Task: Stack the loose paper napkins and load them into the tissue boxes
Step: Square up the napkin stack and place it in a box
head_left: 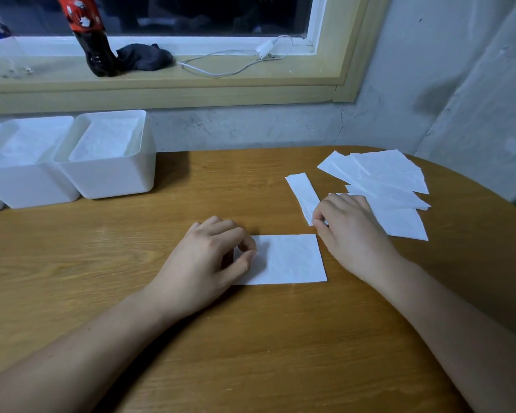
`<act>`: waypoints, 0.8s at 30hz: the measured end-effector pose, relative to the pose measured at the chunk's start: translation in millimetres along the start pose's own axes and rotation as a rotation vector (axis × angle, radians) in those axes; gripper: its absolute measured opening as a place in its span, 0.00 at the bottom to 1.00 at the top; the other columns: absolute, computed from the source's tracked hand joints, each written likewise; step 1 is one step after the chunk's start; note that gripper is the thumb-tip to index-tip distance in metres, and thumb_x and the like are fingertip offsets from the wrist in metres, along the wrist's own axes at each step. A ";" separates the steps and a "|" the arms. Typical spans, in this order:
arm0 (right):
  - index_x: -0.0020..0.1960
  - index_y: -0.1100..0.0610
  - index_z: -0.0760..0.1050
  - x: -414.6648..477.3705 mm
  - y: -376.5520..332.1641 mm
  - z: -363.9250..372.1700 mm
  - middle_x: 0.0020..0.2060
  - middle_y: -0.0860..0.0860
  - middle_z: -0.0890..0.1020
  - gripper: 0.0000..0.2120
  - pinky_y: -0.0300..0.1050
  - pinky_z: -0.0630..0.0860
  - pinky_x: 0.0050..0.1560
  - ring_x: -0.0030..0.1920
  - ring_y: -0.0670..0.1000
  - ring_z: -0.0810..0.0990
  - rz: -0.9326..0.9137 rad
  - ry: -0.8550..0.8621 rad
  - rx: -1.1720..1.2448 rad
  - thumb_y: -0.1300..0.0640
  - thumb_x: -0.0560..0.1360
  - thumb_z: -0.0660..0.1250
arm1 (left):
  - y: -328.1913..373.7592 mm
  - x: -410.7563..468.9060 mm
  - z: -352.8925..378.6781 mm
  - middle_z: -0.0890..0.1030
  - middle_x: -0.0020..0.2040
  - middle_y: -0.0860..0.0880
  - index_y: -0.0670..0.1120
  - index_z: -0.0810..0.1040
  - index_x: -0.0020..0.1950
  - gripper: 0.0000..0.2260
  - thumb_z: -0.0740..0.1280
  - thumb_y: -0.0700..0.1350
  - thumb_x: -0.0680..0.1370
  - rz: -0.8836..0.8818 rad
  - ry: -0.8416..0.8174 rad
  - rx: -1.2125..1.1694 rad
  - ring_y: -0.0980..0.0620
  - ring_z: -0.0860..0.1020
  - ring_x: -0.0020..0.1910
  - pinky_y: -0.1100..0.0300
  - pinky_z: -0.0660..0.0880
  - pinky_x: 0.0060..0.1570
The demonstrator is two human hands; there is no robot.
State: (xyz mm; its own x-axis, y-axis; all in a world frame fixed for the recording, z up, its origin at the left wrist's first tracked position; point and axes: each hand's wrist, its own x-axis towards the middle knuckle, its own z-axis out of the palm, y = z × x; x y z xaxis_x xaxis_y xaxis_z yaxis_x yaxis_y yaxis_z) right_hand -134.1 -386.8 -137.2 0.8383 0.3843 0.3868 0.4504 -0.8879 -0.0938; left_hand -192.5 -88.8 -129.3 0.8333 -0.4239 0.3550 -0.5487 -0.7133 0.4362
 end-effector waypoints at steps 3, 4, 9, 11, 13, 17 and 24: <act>0.49 0.52 0.76 0.3 -1.2 -1.5 0.46 0.47 0.77 0.06 0.52 0.73 0.59 0.50 0.52 0.76 0.009 -0.026 -0.028 0.61 0.83 0.68 | 0.0 0.2 -0.1 0.77 0.46 0.61 0.58 0.79 0.50 0.04 0.66 0.54 0.83 -0.003 0.004 -0.011 0.55 0.75 0.49 0.46 0.75 0.52; 0.49 0.52 0.75 0.6 -1.1 -2.7 0.46 0.46 0.77 0.06 0.51 0.73 0.58 0.50 0.52 0.75 0.008 -0.040 -0.030 0.61 0.83 0.67 | 0.5 0.2 -0.3 0.77 0.46 0.61 0.58 0.79 0.50 0.04 0.66 0.54 0.83 -0.004 0.005 -0.012 0.56 0.75 0.49 0.47 0.75 0.52; 0.53 0.56 0.77 4.6 -0.3 -10.3 0.50 0.47 0.77 0.04 0.42 0.69 0.51 0.54 0.49 0.74 0.049 -0.140 0.017 0.62 0.79 0.67 | 2.6 0.5 -1.2 0.77 0.46 0.60 0.57 0.80 0.51 0.05 0.65 0.55 0.83 -0.008 0.002 -0.014 0.57 0.76 0.49 0.47 0.75 0.53; 0.51 0.57 0.78 6.4 0.0 -11.2 0.48 0.48 0.78 0.03 0.43 0.71 0.47 0.52 0.50 0.75 0.061 -0.146 -0.004 0.63 0.79 0.67 | 3.0 0.2 -1.2 0.77 0.46 0.60 0.57 0.80 0.51 0.05 0.65 0.54 0.83 -0.008 0.003 -0.018 0.57 0.76 0.49 0.47 0.75 0.52; 0.48 0.58 0.77 8.0 0.1 -11.2 0.45 0.50 0.78 0.03 0.46 0.75 0.46 0.49 0.51 0.76 0.069 -0.153 -0.034 0.64 0.79 0.68 | 3.0 0.3 -1.3 0.78 0.47 0.59 0.56 0.80 0.50 0.05 0.66 0.54 0.83 -0.008 0.008 -0.026 0.57 0.76 0.48 0.47 0.75 0.51; 0.43 0.57 0.74 9.5 0.3 -11.0 0.42 0.50 0.76 0.06 0.52 0.78 0.44 0.46 0.52 0.74 0.066 -0.152 -0.047 0.66 0.77 0.68 | 2.9 0.5 -2.6 0.78 0.47 0.59 0.56 0.80 0.51 0.04 0.67 0.53 0.83 -0.005 0.007 -0.041 0.58 0.78 0.49 0.48 0.76 0.51; 0.48 0.55 0.75 6.3 1.6 -17.4 0.45 0.48 0.78 0.03 0.47 0.74 0.47 0.47 0.52 0.76 0.078 -0.064 0.040 0.59 0.82 0.66 | 4.2 1.6 -3.7 0.81 0.47 0.57 0.56 0.81 0.50 0.04 0.68 0.51 0.83 -0.010 0.060 -0.085 0.55 0.80 0.47 0.48 0.77 0.51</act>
State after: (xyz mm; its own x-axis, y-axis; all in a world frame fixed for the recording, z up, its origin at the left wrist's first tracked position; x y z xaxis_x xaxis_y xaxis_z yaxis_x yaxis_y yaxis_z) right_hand -133.4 -390.3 -119.0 0.8887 0.3308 0.3175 0.3938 -0.9054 -0.1589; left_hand -193.6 -90.4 -123.8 0.8348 -0.3806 0.3978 -0.5459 -0.6664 0.5079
